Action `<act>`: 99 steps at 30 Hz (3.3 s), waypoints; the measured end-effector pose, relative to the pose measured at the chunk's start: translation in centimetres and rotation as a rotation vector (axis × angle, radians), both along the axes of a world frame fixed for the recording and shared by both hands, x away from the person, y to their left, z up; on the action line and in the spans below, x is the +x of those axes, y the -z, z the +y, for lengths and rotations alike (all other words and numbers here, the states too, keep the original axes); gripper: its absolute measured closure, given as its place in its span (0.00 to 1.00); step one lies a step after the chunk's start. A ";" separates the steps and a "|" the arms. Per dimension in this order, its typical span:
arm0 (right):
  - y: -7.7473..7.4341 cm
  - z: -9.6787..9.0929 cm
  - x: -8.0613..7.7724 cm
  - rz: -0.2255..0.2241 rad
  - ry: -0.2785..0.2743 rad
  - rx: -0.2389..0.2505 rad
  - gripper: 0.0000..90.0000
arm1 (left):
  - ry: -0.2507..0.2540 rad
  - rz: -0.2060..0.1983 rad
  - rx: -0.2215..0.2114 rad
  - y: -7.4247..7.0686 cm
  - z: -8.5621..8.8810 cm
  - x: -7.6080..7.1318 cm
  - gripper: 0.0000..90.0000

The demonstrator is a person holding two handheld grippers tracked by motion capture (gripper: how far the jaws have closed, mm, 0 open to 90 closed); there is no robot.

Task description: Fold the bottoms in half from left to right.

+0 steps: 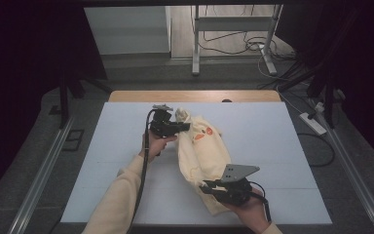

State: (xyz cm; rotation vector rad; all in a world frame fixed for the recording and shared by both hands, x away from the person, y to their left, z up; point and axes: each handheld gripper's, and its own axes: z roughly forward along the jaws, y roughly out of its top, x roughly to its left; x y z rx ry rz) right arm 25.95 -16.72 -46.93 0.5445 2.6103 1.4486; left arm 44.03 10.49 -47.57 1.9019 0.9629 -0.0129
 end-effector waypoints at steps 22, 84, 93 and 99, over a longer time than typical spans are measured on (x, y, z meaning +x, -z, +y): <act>0.1 -2.1 -0.7 0.000 0.083 0.014 0.87 | 0.054 0.007 0.008 -0.1 -2.8 1.0 0.91; 2.4 -6.4 0.0 0.082 0.196 -0.061 0.87 | 0.066 0.072 0.082 3.6 -7.4 2.4 0.86; 2.6 -6.7 0.1 0.085 0.204 -0.070 0.87 | 0.068 0.075 0.079 3.7 -7.4 2.4 0.84; 2.5 -6.7 0.1 0.082 0.205 -0.067 0.87 | 0.070 0.067 0.071 3.4 -7.3 2.2 0.79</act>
